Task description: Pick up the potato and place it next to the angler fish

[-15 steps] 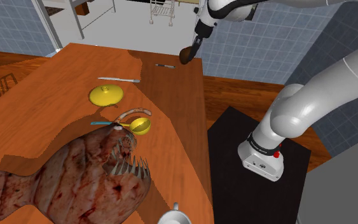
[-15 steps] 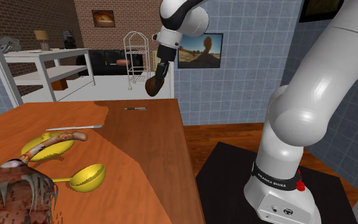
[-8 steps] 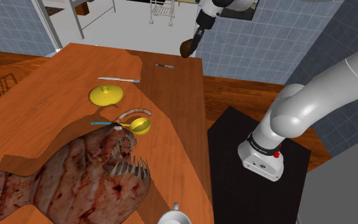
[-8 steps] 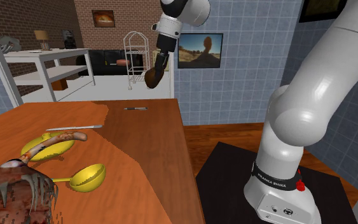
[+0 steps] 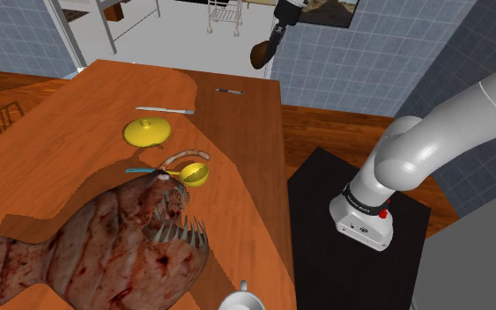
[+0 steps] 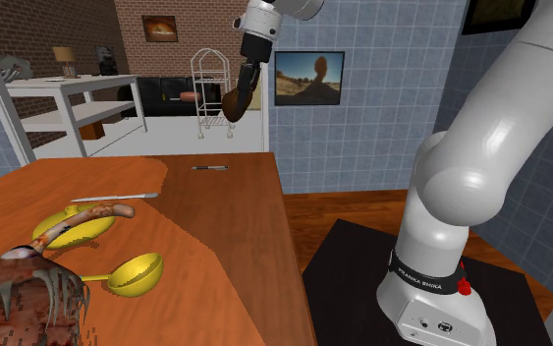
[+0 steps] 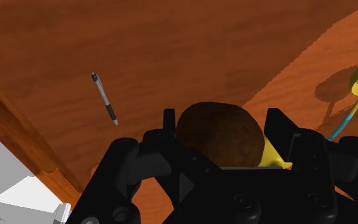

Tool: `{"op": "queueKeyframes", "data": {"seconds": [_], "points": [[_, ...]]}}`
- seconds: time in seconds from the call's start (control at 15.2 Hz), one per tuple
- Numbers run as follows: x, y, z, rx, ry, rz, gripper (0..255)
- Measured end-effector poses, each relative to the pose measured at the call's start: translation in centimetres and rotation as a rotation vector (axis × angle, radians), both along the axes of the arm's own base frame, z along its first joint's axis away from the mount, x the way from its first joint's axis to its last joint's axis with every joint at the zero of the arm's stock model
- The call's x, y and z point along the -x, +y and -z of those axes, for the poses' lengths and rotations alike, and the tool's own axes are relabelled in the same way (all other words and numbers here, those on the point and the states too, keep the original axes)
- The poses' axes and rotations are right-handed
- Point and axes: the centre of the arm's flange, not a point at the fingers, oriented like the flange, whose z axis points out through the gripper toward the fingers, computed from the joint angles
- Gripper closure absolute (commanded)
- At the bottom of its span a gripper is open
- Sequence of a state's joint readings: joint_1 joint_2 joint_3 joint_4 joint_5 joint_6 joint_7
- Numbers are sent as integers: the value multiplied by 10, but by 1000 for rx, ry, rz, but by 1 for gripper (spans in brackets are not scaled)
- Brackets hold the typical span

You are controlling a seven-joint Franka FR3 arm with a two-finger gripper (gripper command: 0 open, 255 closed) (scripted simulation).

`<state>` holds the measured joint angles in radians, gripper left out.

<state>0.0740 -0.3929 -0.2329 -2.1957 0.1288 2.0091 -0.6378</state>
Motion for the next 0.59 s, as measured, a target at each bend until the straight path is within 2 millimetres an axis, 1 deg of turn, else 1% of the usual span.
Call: {"op": "queueKeyframes", "data": {"seconds": [0.46,0.53,0.59], "points": [[1,0,-37,0,0,0,255],[1,0,-40,0,0,0,255],[4,6,-42,0,0,0,255]]}}
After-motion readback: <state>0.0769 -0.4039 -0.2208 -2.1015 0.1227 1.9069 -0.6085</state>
